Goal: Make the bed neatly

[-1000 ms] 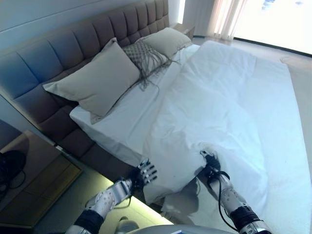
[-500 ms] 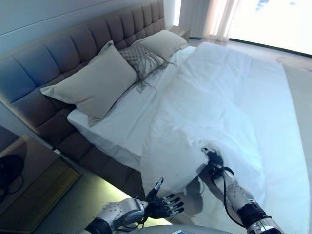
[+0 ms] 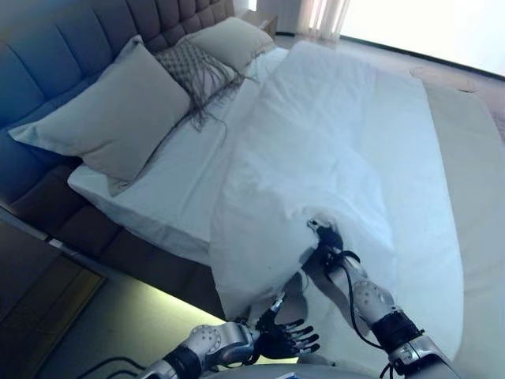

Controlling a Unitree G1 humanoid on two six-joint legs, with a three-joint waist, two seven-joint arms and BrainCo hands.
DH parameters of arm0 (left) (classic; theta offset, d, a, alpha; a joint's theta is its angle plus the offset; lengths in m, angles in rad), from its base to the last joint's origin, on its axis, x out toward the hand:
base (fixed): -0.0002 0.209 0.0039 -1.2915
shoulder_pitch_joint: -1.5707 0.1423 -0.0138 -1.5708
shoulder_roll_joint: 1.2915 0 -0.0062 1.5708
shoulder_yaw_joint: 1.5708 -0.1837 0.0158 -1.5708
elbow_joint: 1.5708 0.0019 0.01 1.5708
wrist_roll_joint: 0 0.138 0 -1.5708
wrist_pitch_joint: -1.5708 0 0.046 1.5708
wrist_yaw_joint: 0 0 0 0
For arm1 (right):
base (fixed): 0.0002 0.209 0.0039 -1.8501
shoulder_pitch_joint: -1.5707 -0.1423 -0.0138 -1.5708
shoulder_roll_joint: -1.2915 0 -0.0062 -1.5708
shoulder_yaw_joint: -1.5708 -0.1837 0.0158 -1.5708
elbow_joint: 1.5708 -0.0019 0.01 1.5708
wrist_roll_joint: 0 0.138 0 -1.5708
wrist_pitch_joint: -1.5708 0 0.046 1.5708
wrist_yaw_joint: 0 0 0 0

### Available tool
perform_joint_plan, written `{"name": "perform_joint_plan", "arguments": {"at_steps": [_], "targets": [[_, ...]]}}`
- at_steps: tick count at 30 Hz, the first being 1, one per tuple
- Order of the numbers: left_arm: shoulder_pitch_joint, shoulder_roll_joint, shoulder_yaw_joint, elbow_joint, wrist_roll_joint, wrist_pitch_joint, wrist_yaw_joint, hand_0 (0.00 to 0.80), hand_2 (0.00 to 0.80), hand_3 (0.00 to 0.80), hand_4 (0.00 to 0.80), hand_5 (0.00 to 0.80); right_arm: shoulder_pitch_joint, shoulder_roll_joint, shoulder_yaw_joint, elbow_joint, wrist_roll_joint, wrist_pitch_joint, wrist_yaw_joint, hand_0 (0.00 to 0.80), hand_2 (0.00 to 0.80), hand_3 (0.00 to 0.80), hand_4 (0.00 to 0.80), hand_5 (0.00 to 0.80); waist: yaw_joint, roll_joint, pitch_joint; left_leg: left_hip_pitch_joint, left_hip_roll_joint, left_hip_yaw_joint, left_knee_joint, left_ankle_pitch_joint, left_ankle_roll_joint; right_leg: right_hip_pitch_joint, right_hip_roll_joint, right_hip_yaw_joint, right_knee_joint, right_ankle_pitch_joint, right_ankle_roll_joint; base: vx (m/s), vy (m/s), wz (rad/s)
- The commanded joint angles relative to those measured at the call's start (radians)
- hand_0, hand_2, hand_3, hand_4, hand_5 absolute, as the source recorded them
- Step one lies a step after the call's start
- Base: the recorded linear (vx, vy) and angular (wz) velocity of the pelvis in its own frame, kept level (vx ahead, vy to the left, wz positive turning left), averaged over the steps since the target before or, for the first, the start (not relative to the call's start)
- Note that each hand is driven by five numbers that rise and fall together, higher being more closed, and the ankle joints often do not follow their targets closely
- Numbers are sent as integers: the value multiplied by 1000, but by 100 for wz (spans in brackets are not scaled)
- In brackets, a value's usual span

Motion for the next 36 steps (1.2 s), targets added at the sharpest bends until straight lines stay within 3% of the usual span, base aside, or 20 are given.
{"name": "perform_joint_plan", "arguments": {"at_steps": [1,6,16,30,36], "targets": [[-39,-98,-53,-8,-58,8,-92,0,0,0,0,0,-110,19,19,-152,25,-63,21,800,800,800,800,800,8,-12,-28,-61,65,-13,120,-15,49,-130,-48,56,58,98,17,0,0,0],[-34,-100,-72,-28,-58,-71,1,0,0,0,0,0,-110,14,30,-182,36,-49,11,800,800,800,800,800,1,-19,-29,-66,67,-14,125,-11,48,-137,-46,70,67,94,17,32,-10,-8],[-97,-185,-10,30,-58,-194,-67,0,0,0,0,0,-96,34,117,-233,47,-37,-29,800,800,800,800,800,-32,-12,-55,-26,68,19,101,1,53,-114,-45,88,65,83,17,59,18,-7],[-133,-201,79,-53,-58,-404,38,0,0,0,0,0,-36,68,172,-275,12,4,-13,800,800,800,800,800,-56,11,-94,47,70,72,57,19,56,-42,-53,84,45,67,17,84,23,-8],[-110,-197,124,-48,-58,-376,30,0,0,0,0,0,-10,69,152,-282,14,-8,-27,800,800,800,800,800,-48,13,-104,58,73,86,55,23,53,-10,-63,54,33,62,17,61,9,-1]]}}
